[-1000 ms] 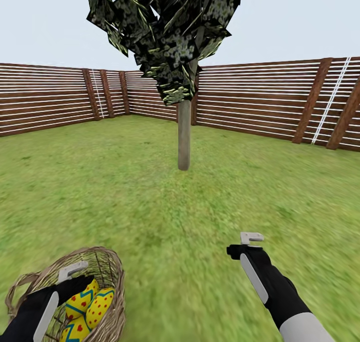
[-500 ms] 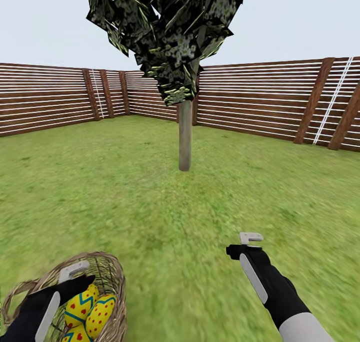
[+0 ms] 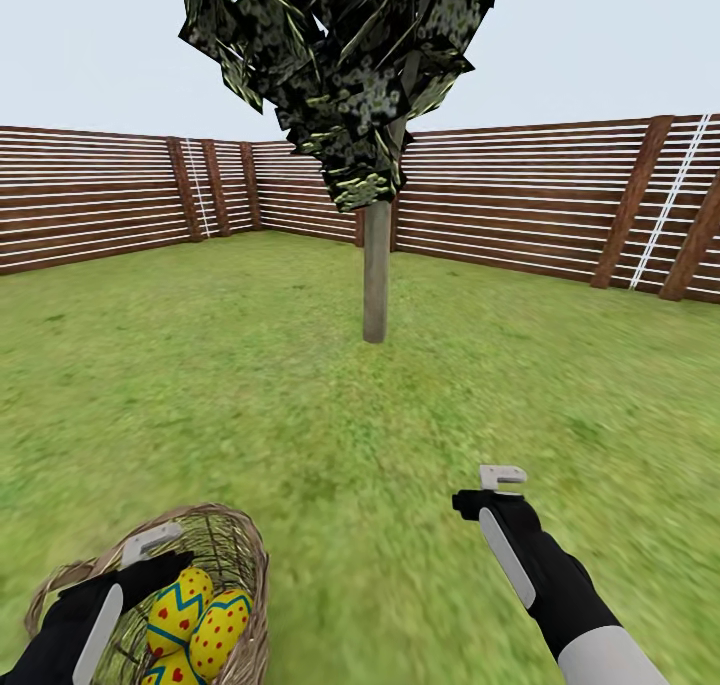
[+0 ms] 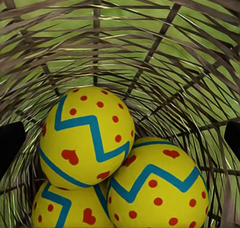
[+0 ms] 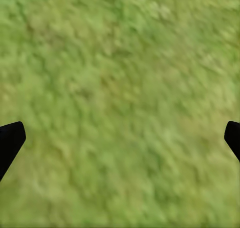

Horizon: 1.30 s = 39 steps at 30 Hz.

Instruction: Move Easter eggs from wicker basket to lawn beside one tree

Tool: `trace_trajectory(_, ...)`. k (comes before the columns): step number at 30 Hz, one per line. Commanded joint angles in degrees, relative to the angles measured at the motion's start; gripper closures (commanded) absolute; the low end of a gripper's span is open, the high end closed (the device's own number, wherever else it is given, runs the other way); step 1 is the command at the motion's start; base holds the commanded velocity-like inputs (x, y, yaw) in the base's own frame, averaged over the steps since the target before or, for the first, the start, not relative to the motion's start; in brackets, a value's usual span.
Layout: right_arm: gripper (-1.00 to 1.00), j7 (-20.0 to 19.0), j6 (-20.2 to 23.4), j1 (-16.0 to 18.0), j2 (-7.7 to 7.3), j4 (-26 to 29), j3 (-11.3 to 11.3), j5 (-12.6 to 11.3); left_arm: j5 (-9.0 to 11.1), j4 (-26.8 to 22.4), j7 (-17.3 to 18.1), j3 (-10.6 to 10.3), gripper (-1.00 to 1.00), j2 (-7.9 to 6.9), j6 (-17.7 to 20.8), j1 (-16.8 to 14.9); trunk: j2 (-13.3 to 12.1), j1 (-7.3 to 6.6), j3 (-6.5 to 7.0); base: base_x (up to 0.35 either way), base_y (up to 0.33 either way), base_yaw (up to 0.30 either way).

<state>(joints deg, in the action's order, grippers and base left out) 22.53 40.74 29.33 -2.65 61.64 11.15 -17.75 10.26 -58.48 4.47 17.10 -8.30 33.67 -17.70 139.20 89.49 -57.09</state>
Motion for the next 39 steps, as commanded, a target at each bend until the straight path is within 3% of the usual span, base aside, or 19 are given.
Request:
trace_trajectory(1,-1.00,0.6,0.1,0.1,-0.07,0.1,0.2,-0.6,0.1,-0.1,0.2,0.1,-1.00,0.02,0.3,0.0,0.0,-0.01,-0.06,0.000,0.002,0.000)
trace_trajectory(12,-1.00,0.6,0.1,0.0,-0.07,0.1,0.2,-0.6,0.1,-0.1,0.2,0.1,-1.00,0.49,0.3,0.0,0.0,-0.01,-0.06,0.000,0.000,0.000)
trace_trajectory(22,-1.00,0.6,0.1,0.0,-0.07,0.1,0.2,-0.6,0.1,-0.1,0.2,0.1,-1.00,0.56,0.3,0.0,4.0,2.18,-1.85,0.000,0.000,0.000)
trace_trajectory(39,-1.00,0.5,0.1,0.0,0.09,0.0,0.3,-0.6,0.0,-0.1,0.0,0.1,-1.00,0.56,0.3,-0.1,4.3,2.62,-5.62,0.000,0.000,0.000)
